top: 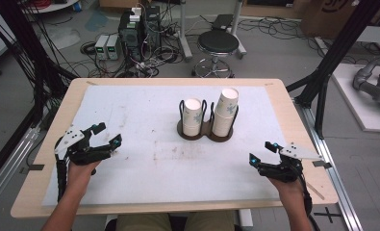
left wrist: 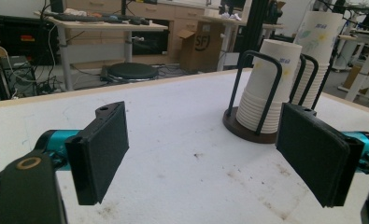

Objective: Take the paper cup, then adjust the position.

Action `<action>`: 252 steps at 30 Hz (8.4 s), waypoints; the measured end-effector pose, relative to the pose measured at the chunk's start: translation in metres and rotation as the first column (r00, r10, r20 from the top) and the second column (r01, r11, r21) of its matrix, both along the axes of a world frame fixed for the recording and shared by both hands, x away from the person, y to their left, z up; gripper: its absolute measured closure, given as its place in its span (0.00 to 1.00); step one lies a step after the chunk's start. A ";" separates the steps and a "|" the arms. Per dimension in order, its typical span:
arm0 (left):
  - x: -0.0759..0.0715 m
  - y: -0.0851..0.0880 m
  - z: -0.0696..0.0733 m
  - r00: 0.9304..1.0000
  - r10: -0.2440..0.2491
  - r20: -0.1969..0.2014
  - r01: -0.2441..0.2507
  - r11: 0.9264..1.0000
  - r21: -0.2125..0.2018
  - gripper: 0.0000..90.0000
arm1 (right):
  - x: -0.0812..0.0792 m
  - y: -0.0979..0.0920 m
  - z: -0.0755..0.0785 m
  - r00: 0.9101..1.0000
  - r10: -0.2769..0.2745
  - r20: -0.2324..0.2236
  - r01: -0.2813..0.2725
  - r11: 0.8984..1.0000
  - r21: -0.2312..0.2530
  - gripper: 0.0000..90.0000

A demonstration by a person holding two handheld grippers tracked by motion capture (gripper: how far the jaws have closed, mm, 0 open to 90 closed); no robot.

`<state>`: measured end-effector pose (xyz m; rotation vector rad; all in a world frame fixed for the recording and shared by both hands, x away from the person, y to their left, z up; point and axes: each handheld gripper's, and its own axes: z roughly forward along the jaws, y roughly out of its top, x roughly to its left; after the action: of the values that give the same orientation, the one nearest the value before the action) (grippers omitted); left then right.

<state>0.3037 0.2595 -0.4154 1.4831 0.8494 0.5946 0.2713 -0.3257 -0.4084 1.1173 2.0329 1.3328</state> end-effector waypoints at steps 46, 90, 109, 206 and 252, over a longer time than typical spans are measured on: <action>0.113 -0.144 0.075 0.922 -0.381 -0.072 0.386 0.920 0.068 0.18 | 0.002 0.012 0.001 0.999 0.045 -0.016 -0.045 0.999 -0.007 0.23; 0.141 -0.202 0.091 0.933 -0.340 -0.118 0.354 0.927 0.126 0.41 | 0.001 0.011 0.001 0.998 0.053 -0.021 -0.053 0.999 -0.003 0.23; 0.099 -0.143 0.126 0.929 -0.370 0.026 0.371 0.928 -0.023 0.41 | 0.001 0.016 0.002 0.998 0.065 -0.019 -0.065 0.998 0.003 0.23; -0.012 -0.143 0.044 0.806 -0.586 -0.077 0.591 0.805 0.059 0.41 | 0.036 0.192 0.005 0.723 0.690 -0.028 -0.690 0.724 0.013 0.30; -0.006 -0.136 0.041 0.777 -0.605 -0.176 0.626 0.771 0.114 0.15 | 0.046 0.190 0.042 0.664 0.701 -0.261 -0.743 0.583 -0.328 0.38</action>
<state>0.2973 0.1238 -0.3749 1.8506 0.3576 0.0681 0.3172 -0.1361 -0.3660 0.1127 2.8379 1.0612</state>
